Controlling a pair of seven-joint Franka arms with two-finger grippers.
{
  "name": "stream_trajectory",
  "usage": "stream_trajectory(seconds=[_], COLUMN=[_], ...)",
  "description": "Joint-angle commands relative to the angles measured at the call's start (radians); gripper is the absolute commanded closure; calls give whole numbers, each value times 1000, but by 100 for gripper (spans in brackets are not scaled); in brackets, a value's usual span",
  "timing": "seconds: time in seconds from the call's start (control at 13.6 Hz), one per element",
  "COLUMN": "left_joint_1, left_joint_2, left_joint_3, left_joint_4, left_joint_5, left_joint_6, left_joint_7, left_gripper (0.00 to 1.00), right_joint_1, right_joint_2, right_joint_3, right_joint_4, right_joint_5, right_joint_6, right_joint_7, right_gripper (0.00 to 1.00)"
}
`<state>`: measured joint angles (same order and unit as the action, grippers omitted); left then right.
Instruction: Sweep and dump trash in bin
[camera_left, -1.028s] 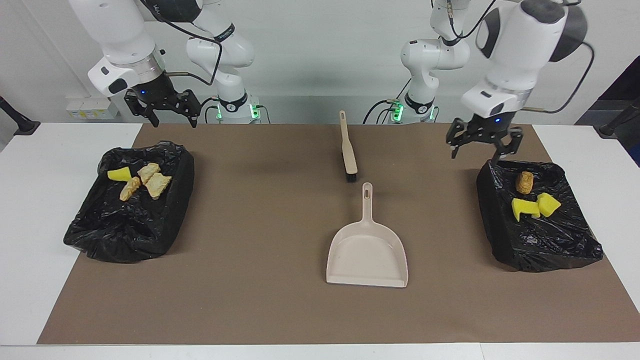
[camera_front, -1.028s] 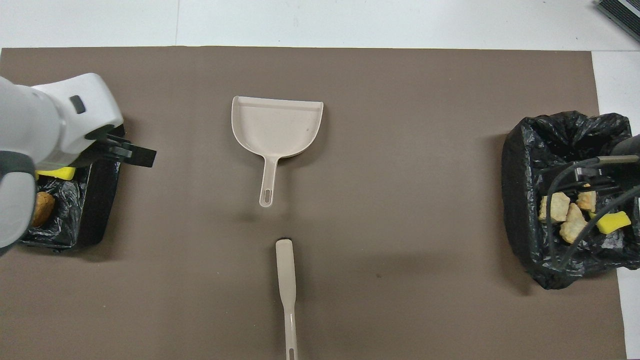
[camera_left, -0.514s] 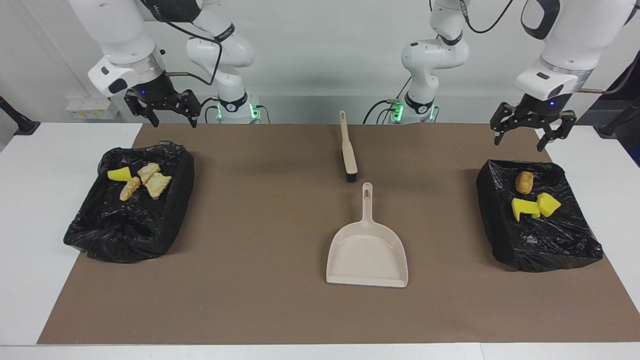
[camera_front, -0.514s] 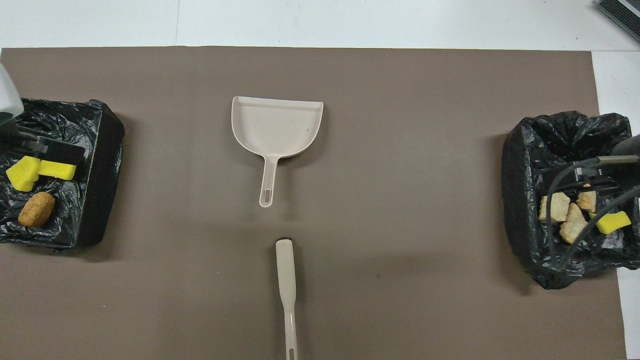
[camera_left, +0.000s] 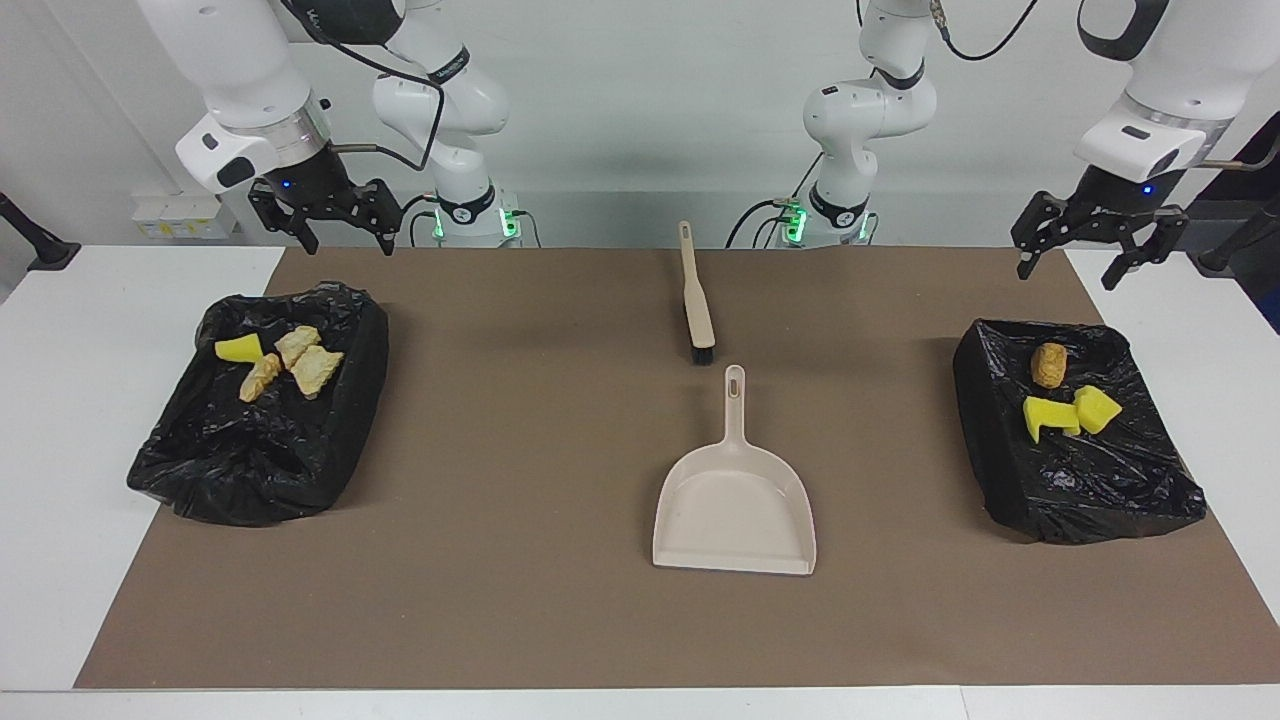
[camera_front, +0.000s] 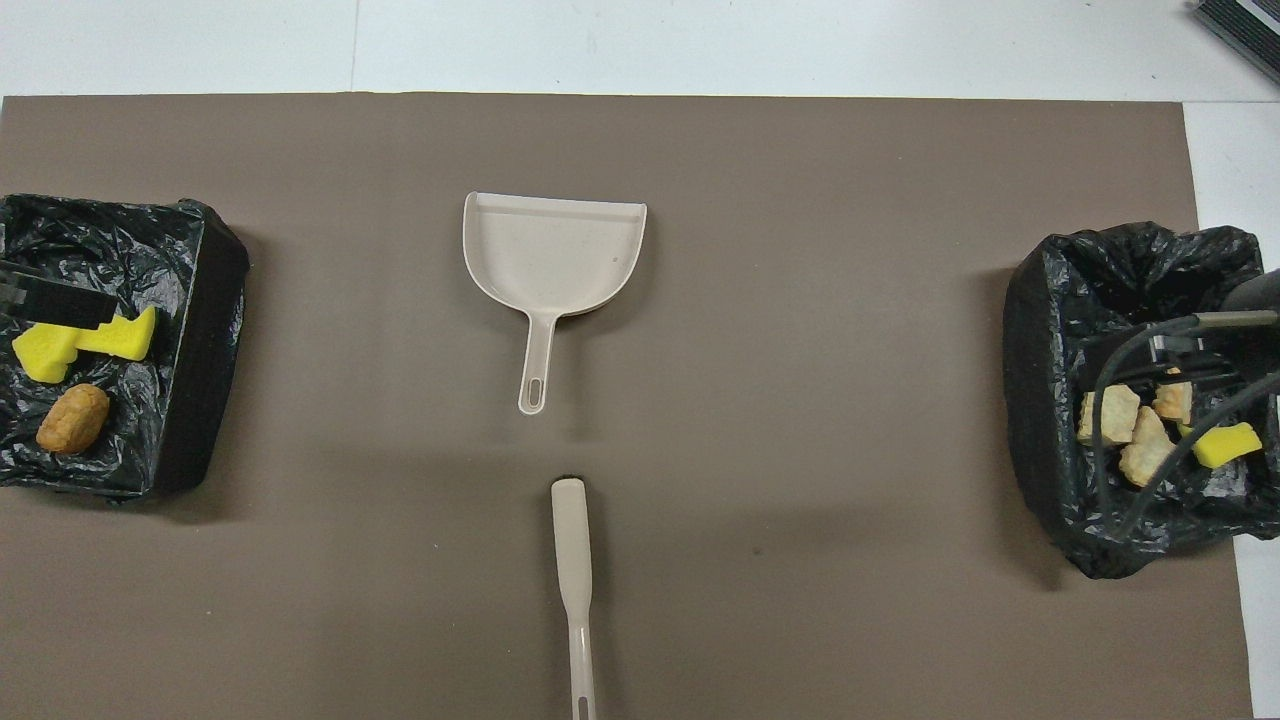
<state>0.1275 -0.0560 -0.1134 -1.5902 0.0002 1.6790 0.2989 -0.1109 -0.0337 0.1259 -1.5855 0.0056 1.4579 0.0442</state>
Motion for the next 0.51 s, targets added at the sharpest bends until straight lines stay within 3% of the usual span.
stream_trajectory(seconds=[0.0, 0.22, 0.44], left_joint_1=[11, -2, -3], left_joint_2=[-13, 22, 12], left_joint_3=[-3, -11, -15], left_joint_4=[18, 128, 119], left_joint_5=[-25, -23, -23], left_joint_6=[-82, -122, -113], left_joint_7=[8, 16, 17], left_gripper=[0, 0, 0], right_joint_1=[-13, -12, -13], right_joint_2=[-17, -17, -17], right_joint_3=[4, 4, 4], right_joint_4=[-22, -22, -22], right_joint_5=[19, 19, 19], right_joint_6=[13, 13, 13], right_joint_7=[-21, -21, -21], right_gripper=[0, 0, 0])
